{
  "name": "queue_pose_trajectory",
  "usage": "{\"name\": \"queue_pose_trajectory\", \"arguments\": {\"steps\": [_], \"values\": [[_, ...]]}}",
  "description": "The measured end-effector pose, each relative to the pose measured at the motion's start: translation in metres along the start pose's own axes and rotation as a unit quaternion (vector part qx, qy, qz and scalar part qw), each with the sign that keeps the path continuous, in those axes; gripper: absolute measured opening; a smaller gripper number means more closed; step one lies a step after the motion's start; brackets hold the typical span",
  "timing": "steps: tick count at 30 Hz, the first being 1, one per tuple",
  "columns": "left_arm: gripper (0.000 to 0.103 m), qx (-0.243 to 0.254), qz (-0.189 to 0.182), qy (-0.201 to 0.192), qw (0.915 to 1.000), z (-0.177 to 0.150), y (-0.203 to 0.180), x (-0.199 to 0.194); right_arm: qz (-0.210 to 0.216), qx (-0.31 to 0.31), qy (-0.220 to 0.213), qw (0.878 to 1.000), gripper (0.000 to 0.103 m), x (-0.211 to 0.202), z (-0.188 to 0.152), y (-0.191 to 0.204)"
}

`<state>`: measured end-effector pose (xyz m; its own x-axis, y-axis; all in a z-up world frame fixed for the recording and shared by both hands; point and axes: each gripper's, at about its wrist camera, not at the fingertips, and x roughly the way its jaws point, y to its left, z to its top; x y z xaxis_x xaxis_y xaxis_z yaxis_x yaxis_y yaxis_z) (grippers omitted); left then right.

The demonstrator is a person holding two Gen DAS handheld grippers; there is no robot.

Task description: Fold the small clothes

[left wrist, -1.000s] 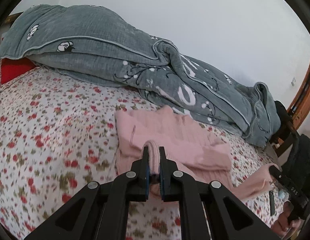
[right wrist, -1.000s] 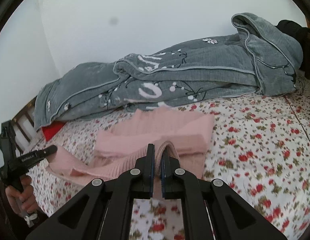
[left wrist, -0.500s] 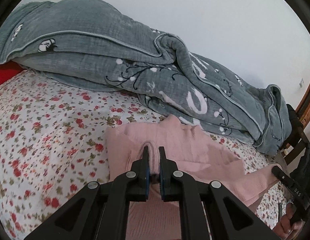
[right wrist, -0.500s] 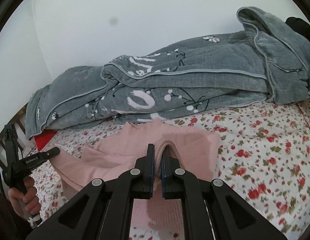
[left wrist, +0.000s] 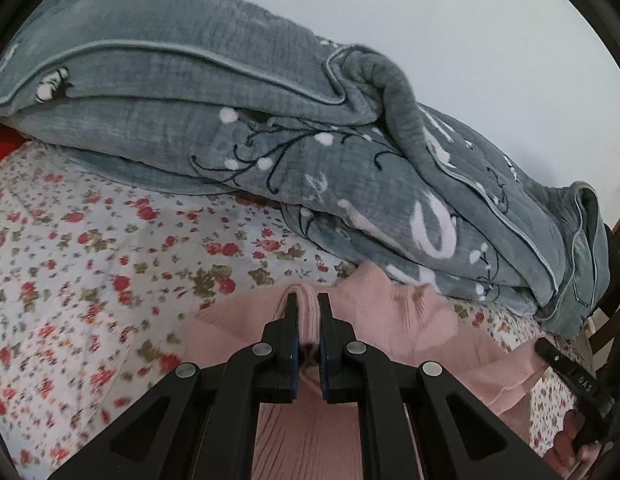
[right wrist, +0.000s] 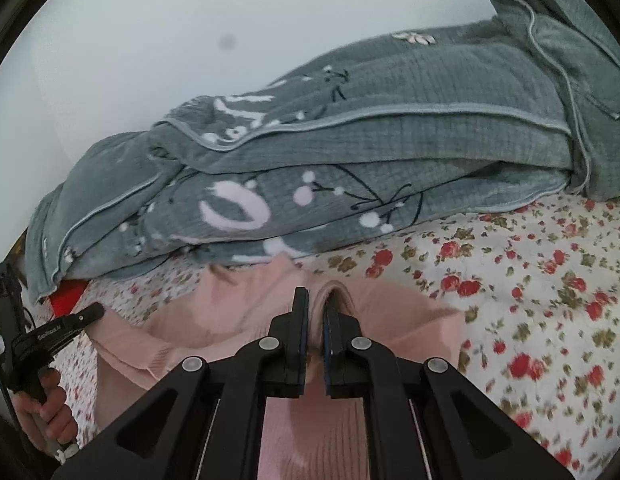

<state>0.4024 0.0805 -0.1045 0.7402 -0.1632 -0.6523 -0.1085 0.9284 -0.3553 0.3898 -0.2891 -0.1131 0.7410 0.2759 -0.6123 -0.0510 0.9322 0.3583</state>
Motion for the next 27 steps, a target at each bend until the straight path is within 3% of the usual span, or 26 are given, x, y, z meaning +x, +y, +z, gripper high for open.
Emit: {"name": "queue_pose_trajectory", "arguments": {"steps": [2, 3, 5, 7, 10, 21, 23, 24, 25, 27], "values": [[0.01, -0.01, -0.003, 0.007, 0.9999, 0.003, 0.002, 0.008, -0.005, 0.009, 0.004, 1.0, 0.014, 0.008, 0.001, -0.007], [0.012, -0.017, 0.002, 0.014, 0.9998, 0.004, 0.005, 0.012, -0.002, 0.01, 0.009, 1.0, 0.021, 0.01, 0.001, -0.01], [0.028, -0.023, 0.005, 0.017, 0.9996, 0.003, 0.01, 0.014, 0.002, 0.003, 0.016, 1.0, 0.032, 0.011, -0.003, -0.013], [0.037, -0.027, 0.007, 0.01, 0.9996, 0.001, 0.015, 0.011, -0.015, -0.02, 0.018, 1.0, 0.038, 0.013, -0.007, -0.011], [0.037, -0.015, 0.01, 0.01, 0.9998, -0.003, 0.019, 0.01, -0.039, -0.051, 0.031, 0.997, 0.039, 0.018, -0.015, -0.008], [0.037, 0.053, 0.045, 0.049, 0.9964, -0.023, 0.005, 0.05, -0.04, -0.045, 0.082, 0.995, 0.039, 0.056, -0.035, -0.023], [0.007, 0.069, 0.06, 0.047, 0.9947, -0.027, 0.002, 0.055, -0.046, -0.057, 0.084, 0.994, 0.035, 0.06, -0.036, -0.02], [0.007, 0.07, 0.068, 0.038, 0.9945, -0.028, 0.003, 0.054, -0.047, -0.062, 0.082, 0.994, 0.01, 0.061, -0.037, -0.019], [0.007, 0.06, 0.075, 0.024, 0.9951, -0.028, 0.006, 0.051, -0.044, -0.061, 0.071, 0.995, 0.005, 0.057, -0.037, -0.019], [0.007, 0.033, 0.068, 0.016, 0.997, -0.025, 0.018, 0.045, -0.042, -0.047, 0.047, 0.997, 0.005, 0.047, -0.036, -0.024]]}}
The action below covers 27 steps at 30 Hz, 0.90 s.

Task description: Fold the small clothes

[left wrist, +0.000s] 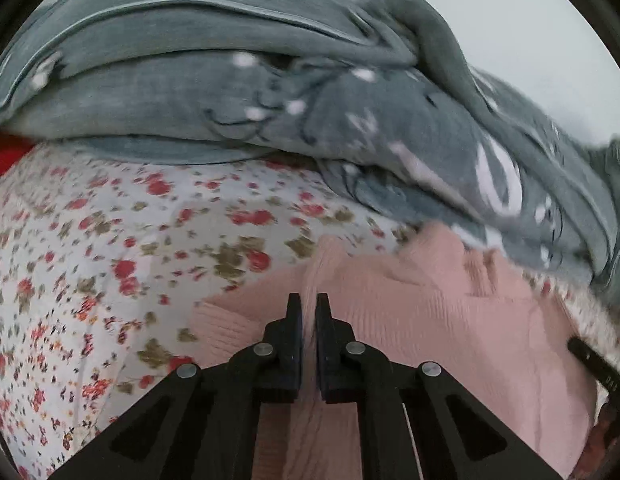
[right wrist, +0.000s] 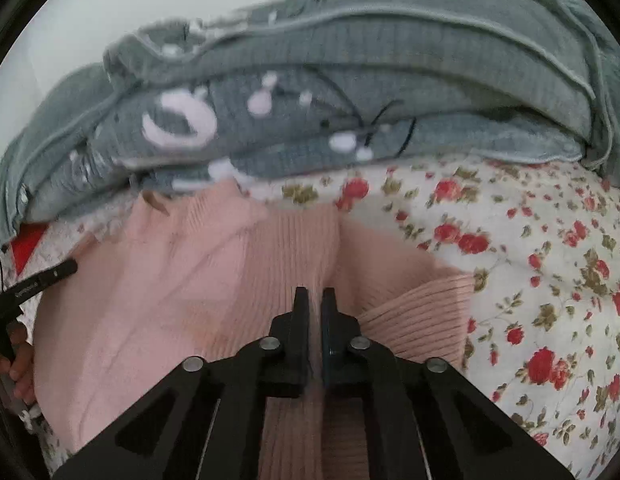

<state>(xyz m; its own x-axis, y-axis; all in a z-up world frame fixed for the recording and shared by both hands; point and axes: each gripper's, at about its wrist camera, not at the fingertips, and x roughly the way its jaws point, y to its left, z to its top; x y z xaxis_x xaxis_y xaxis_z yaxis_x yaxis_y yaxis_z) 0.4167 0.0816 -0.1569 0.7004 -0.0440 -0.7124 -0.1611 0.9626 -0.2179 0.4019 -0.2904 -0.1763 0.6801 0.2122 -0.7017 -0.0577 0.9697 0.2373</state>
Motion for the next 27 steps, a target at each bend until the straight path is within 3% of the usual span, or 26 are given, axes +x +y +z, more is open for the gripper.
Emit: {"name": "queue_pose_trajectory", "arguments": {"steps": [2, 7, 8, 9, 10, 12, 13, 15, 22, 27], "values": [[0.007, -0.015, -0.01, 0.015, 0.9997, -0.001, 0.006, 0.004, -0.009, 0.008, 0.008, 1.0, 0.005, 0.002, 0.0, -0.004], [0.012, 0.003, 0.007, 0.031, 0.9995, -0.004, -0.002, 0.003, -0.035, -0.014, 0.026, 0.999, 0.01, 0.0, 0.001, 0.003], [0.019, 0.003, 0.004, 0.033, 0.9994, -0.003, -0.001, 0.0, -0.044, -0.019, 0.022, 0.999, 0.015, -0.008, 0.002, 0.005], [0.022, 0.002, -0.006, 0.033, 0.9994, -0.003, 0.0, -0.005, -0.05, -0.024, 0.017, 0.998, 0.03, -0.015, 0.002, 0.006], [0.029, 0.001, -0.016, 0.03, 0.9994, -0.003, 0.002, -0.011, -0.055, -0.031, 0.009, 0.998, 0.055, -0.026, 0.0, 0.004], [0.053, 0.002, -0.02, 0.021, 0.9996, -0.008, 0.006, -0.024, -0.053, -0.036, -0.003, 0.998, 0.076, -0.042, -0.005, 0.003], [0.064, 0.004, -0.021, 0.015, 0.9997, -0.011, 0.007, -0.029, -0.052, -0.036, -0.001, 0.998, 0.076, -0.049, -0.01, 0.001], [0.064, 0.011, -0.023, 0.014, 0.9996, -0.019, 0.008, -0.036, -0.049, -0.034, 0.014, 0.998, 0.076, -0.049, -0.015, -0.002], [0.067, 0.009, -0.034, 0.067, 0.9972, -0.046, 0.016, -0.023, -0.02, -0.005, 0.054, 0.998, 0.082, -0.03, -0.034, -0.018], [0.068, -0.013, -0.062, 0.062, 0.9961, -0.05, 0.025, -0.013, -0.001, 0.013, 0.063, 0.998, 0.084, -0.021, -0.027, -0.025]]}}
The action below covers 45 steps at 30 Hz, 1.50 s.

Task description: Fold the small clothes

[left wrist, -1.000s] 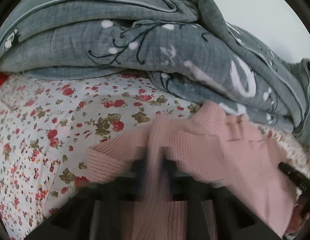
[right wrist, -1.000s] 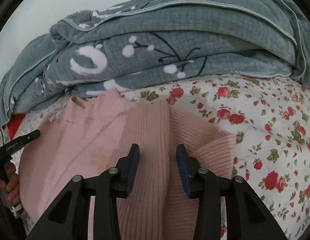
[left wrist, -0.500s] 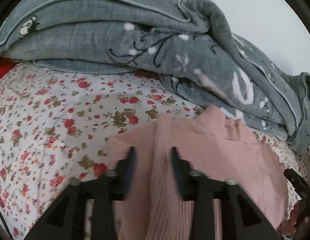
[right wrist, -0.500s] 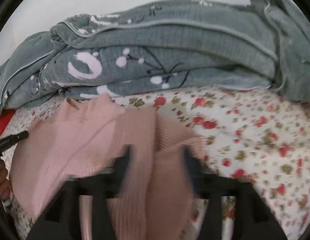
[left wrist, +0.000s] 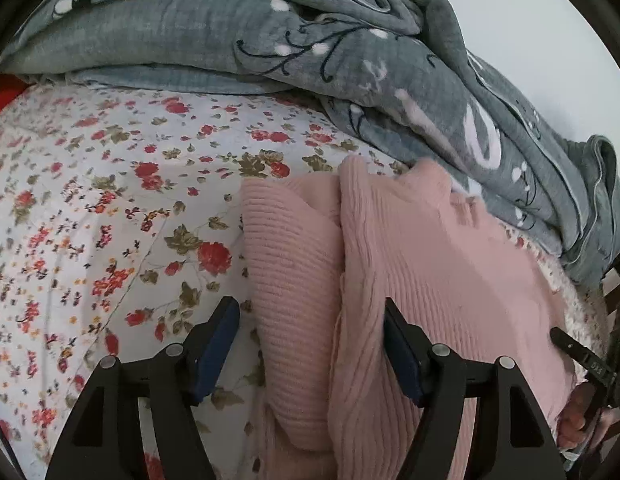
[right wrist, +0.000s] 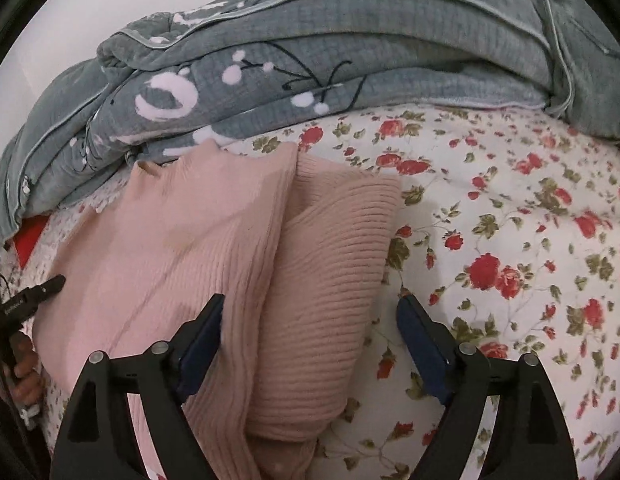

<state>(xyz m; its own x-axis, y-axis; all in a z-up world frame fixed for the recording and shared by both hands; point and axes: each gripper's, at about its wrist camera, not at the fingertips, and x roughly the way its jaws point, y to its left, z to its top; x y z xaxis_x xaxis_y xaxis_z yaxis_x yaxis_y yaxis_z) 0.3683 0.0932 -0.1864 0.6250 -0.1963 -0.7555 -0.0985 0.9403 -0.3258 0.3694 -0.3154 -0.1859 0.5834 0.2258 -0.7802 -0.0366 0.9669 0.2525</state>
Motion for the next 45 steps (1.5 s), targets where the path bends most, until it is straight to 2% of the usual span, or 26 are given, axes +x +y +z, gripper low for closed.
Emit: {"name": "queue_pose_trajectory", "arguments": {"steps": [1, 3, 4, 5, 6, 7, 9, 14, 18, 28, 31, 33, 36, 38, 42, 45], "values": [[0.067, 0.001, -0.002, -0.002, 1.0, 0.0, 0.0, 0.001, 0.0, -0.001, -0.001, 1.0, 0.084, 0.002, 0.002, 0.001], [0.051, 0.005, -0.009, -0.006, 0.9999, -0.001, -0.003, 0.002, -0.003, -0.011, -0.004, 1.0, 0.078, 0.006, 0.003, 0.005], [0.03, 0.009, -0.023, -0.004, 0.9997, -0.001, -0.005, 0.002, -0.003, -0.016, -0.007, 1.0, 0.071, 0.006, 0.004, 0.007], [0.023, 0.012, -0.035, -0.003, 0.9993, 0.0, -0.006, 0.001, 0.023, -0.02, -0.006, 1.0, 0.056, 0.006, 0.004, 0.008], [0.022, 0.019, -0.031, -0.007, 0.9993, 0.0, -0.01, -0.001, 0.048, -0.019, -0.005, 0.999, 0.034, 0.004, 0.004, 0.007], [0.021, 0.024, -0.028, -0.008, 0.9993, 0.0, -0.012, -0.003, 0.045, -0.018, -0.012, 0.999, 0.026, 0.0, 0.003, 0.007], [0.02, 0.025, -0.022, -0.008, 0.9994, 0.0, -0.016, -0.009, 0.042, -0.022, -0.015, 0.999, 0.023, -0.004, 0.002, 0.009], [0.019, 0.006, -0.04, -0.002, 0.9992, -0.01, -0.014, -0.038, 0.063, -0.002, -0.027, 0.998, 0.021, -0.04, -0.008, 0.01], [0.019, 0.004, -0.053, 0.005, 0.9986, -0.039, -0.013, -0.074, 0.073, -0.004, -0.034, 0.997, 0.02, -0.078, -0.034, 0.015], [0.019, 0.008, -0.06, 0.028, 0.9978, -0.137, 0.0, -0.155, 0.082, -0.015, -0.026, 0.996, 0.02, -0.175, -0.138, 0.008], [0.02, 0.022, -0.054, 0.034, 0.9977, -0.161, 0.003, -0.168, 0.081, -0.023, -0.019, 0.996, 0.021, -0.19, -0.168, 0.005], [0.022, 0.031, -0.04, 0.034, 0.9981, -0.171, 0.004, -0.17, 0.063, -0.029, -0.02, 0.997, 0.024, -0.189, -0.183, 0.006], [0.031, 0.039, -0.01, 0.033, 0.9986, -0.175, 0.006, -0.168, 0.013, -0.029, -0.027, 0.999, 0.041, -0.182, -0.19, 0.005], [0.039, 0.044, -0.005, 0.029, 0.9986, -0.173, 0.007, -0.169, 0.007, -0.029, -0.038, 0.999, 0.042, -0.185, -0.187, 0.003], [0.04, 0.051, 0.001, -0.001, 0.9987, -0.156, 0.007, -0.177, -0.016, -0.04, -0.081, 0.996, 0.042, -0.198, -0.171, 0.007], [0.04, 0.057, -0.018, -0.012, 0.9981, -0.137, -0.002, -0.176, -0.015, -0.055, -0.084, 0.995, 0.042, -0.193, -0.155, 0.018]]}}
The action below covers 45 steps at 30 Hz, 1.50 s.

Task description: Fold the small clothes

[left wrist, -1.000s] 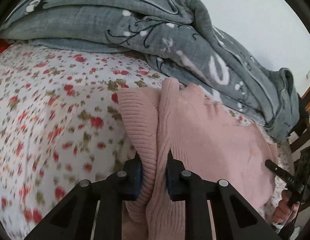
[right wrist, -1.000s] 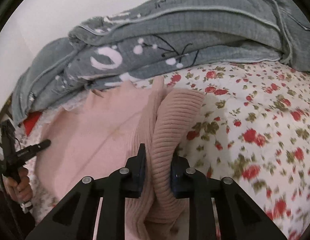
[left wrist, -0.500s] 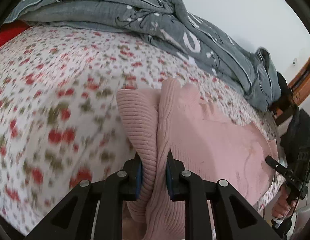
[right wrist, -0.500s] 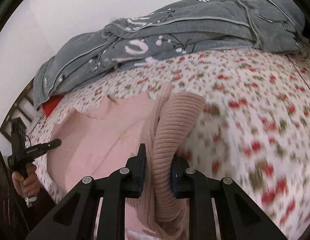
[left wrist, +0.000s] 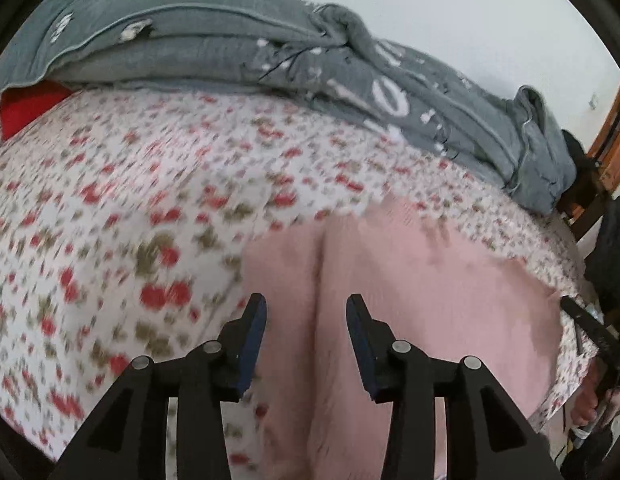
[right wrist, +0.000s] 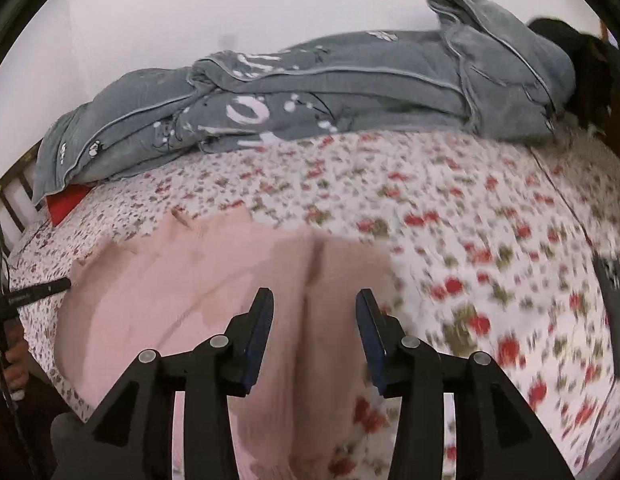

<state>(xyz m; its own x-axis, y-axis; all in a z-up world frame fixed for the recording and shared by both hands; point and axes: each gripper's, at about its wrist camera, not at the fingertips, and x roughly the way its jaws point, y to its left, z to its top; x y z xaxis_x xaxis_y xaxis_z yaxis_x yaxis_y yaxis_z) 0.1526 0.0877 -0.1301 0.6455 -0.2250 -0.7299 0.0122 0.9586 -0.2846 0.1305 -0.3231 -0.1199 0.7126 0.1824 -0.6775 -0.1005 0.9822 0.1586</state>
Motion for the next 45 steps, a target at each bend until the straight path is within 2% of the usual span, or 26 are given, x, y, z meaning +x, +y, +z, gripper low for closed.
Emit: {"name": "queue_pose_trajectory", "arguments": {"steps": [3, 9, 11, 12, 13, 15, 16, 22, 25, 27, 29, 31, 33, 36, 39, 40, 42, 45], "values": [[0.04, 0.021, -0.013, 0.003, 0.9997, 0.014, -0.016, 0.013, 0.0, -0.004, 0.015, 1.0, 0.042, 0.023, 0.012, 0.008], [0.04, 0.03, 0.003, 0.025, 0.9992, 0.019, -0.035, 0.056, 0.003, 0.014, 0.068, 0.998, 0.042, 0.074, 0.018, 0.004], [0.038, 0.02, 0.007, 0.036, 0.9991, 0.019, -0.034, 0.069, -0.001, 0.015, 0.077, 0.997, 0.037, 0.084, 0.016, 0.004], [0.035, 0.017, 0.007, 0.038, 0.9991, 0.02, -0.032, 0.072, 0.003, 0.019, 0.077, 0.997, 0.026, 0.087, 0.016, 0.004], [0.027, 0.015, 0.007, 0.039, 0.9991, 0.02, -0.031, 0.075, 0.008, 0.021, 0.077, 0.997, 0.015, 0.09, 0.016, 0.004], [0.013, 0.013, 0.008, 0.039, 0.9991, 0.021, -0.028, 0.078, 0.007, 0.017, 0.066, 0.998, 0.006, 0.09, 0.017, 0.007], [0.007, 0.013, 0.007, 0.036, 0.9992, 0.022, -0.027, 0.077, 0.011, 0.012, 0.061, 0.998, 0.006, 0.089, 0.019, 0.009], [0.007, -0.001, -0.004, 0.003, 1.0, 0.037, -0.013, 0.058, 0.033, 0.018, 0.012, 0.999, 0.006, 0.073, 0.037, 0.012], [0.007, 0.0, 0.021, 0.006, 0.9998, 0.034, -0.005, 0.066, 0.015, 0.017, 0.031, 0.999, 0.005, 0.092, 0.035, 0.01], [0.007, -0.008, 0.025, 0.023, 0.9994, 0.028, 0.0, 0.078, -0.001, 0.015, 0.063, 0.998, 0.005, 0.112, 0.027, 0.007], [0.01, -0.014, 0.025, 0.03, 0.9991, 0.024, 0.003, 0.084, -0.008, 0.008, 0.067, 0.998, 0.006, 0.117, 0.024, 0.009], [0.01, -0.02, 0.022, 0.027, 0.9992, 0.024, 0.004, 0.08, -0.012, 0.006, 0.065, 0.998, 0.009, 0.11, 0.028, 0.011], [0.01, -0.032, 0.011, 0.026, 0.9991, 0.025, 0.005, 0.072, -0.014, 0.01, 0.068, 0.998, 0.021, 0.102, 0.031, 0.011], [0.011, -0.03, 0.002, 0.022, 0.9993, 0.026, 0.005, 0.056, -0.021, 0.013, 0.046, 0.999, 0.036, 0.076, 0.028, 0.012], [0.011, -0.006, 0.022, 0.008, 0.9997, 0.021, 0.001, 0.034, -0.036, 0.004, 0.017, 0.999, 0.05, 0.044, 0.021, 0.021], [0.013, -0.004, 0.023, 0.004, 0.9997, 0.019, 0.001, 0.027, -0.031, -0.002, 0.019, 0.999, 0.054, 0.035, 0.018, 0.027], [0.019, -0.011, 0.016, 0.002, 0.9998, 0.012, 0.005, 0.012, -0.014, -0.014, 0.025, 0.999, 0.054, 0.023, 0.011, 0.039], [0.029, -0.029, 0.015, 0.004, 0.9995, -0.004, 0.012, -0.001, -0.022, -0.039, 0.01, 0.999, 0.054, 0.005, -0.007, 0.066]]}}
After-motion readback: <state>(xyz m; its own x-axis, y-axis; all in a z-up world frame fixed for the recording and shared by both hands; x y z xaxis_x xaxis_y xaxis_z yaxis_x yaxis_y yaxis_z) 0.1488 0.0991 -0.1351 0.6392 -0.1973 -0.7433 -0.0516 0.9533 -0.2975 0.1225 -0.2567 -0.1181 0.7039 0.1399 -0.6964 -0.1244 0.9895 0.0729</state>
